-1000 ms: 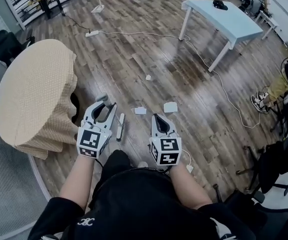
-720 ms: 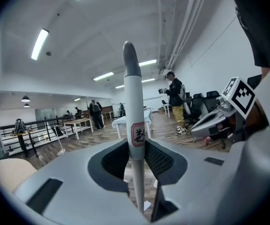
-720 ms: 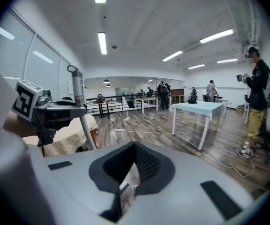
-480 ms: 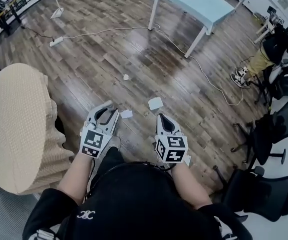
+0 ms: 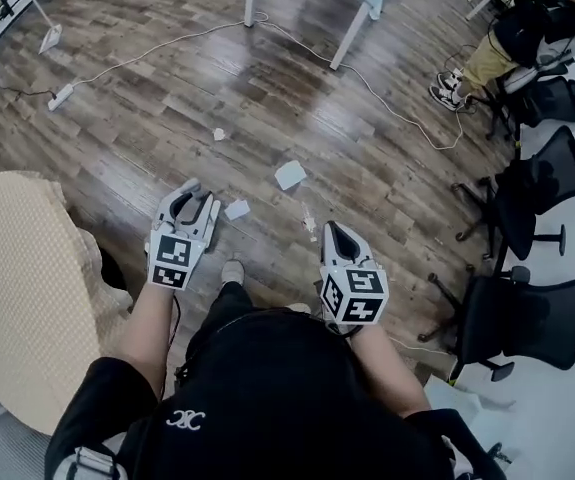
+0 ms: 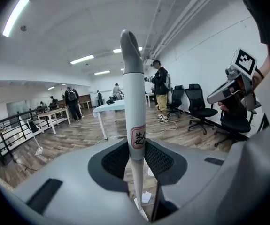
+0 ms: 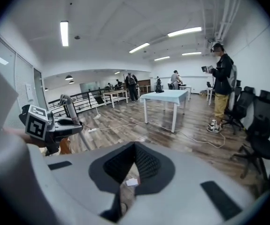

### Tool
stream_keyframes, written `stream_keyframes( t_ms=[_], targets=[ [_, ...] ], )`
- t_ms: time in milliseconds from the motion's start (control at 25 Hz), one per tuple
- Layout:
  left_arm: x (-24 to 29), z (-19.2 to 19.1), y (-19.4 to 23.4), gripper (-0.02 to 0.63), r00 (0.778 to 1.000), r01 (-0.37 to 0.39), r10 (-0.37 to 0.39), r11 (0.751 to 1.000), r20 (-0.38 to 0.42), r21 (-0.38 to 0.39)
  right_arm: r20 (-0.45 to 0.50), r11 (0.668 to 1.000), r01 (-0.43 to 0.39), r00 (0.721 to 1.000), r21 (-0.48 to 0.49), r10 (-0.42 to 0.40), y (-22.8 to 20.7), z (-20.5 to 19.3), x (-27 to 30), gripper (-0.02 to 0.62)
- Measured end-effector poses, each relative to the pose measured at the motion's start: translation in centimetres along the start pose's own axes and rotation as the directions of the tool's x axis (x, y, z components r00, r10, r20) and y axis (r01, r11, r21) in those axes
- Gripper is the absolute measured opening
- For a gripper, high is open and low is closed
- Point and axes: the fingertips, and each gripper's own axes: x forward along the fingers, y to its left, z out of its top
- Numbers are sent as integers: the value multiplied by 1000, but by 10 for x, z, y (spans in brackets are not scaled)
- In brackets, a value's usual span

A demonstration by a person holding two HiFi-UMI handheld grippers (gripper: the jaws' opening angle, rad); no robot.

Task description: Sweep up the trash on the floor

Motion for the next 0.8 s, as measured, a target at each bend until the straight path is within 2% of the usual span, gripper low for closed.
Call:
stream_keyframes(
  t_ms=[160,280,480,800],
  targets=[
    [31,-7,8,101,999,18,-17,999,-31,28,-7,993,86,996,82,-86,-34,-8,-1,12],
    [53,-16,5,101,997,54,-51,997,-61,58,-14,982,116,993,146,-115,-46,-12,5,12],
    [84,-29,-2,101,988,116,-107,990,-111,82,-9,970,178,984,163,-179,-54,-14,-6,12],
    [135,-21,-29,101,973,210,-201,974,-110,82,-92,891,337,941,305,-325,-97,-60,-43,12]
  ],
)
